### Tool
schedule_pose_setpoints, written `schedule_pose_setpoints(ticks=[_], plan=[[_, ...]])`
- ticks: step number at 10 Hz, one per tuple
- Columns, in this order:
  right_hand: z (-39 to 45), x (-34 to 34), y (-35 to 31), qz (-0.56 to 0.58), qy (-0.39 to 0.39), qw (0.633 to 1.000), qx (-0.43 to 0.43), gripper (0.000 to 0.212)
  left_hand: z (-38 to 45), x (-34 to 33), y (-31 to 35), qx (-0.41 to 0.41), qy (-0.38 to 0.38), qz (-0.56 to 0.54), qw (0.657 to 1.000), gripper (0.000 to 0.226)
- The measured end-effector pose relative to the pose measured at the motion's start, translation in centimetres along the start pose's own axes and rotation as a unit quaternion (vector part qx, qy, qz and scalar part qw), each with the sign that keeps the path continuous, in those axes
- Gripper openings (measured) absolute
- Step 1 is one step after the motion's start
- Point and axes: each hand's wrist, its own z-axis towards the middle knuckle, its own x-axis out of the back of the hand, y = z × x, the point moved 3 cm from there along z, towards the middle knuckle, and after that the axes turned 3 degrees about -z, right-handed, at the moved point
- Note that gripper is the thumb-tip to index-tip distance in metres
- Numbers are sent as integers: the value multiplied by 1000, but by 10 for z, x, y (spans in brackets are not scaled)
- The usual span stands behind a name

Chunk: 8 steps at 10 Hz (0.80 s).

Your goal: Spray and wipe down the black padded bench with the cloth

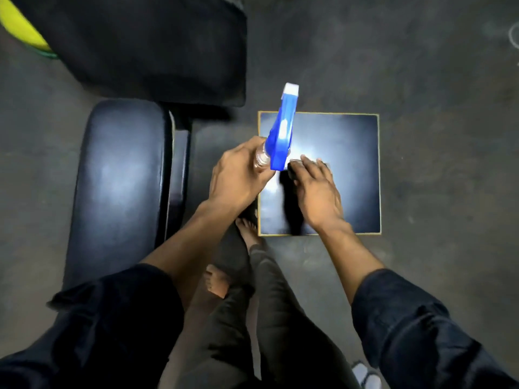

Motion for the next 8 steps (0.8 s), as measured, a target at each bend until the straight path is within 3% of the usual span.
schedule_pose_setpoints(ticks=[2, 3, 4, 6, 8], plan=[[-4, -1, 61, 28, -5, 995, -92, 52, 15, -43, 30, -25, -45, 40, 998, 33], [-11, -15, 72, 13, -70, 993, -93, 57, 17, -58, 30, -34, -77, 48, 995, 30], [-18, -27, 80, -14, -88, 993, -74, 65, 15, -66, 23, -18, -90, 59, 994, 28], [-24, -19, 89, -4, -80, 995, -53, 68, 10, -71, 17, 34, -122, 1, 992, 28], [-45, -9, 79, -15, -62, 998, -19, 72, 0, -60, 19, 13, -147, 48, 988, 42]])
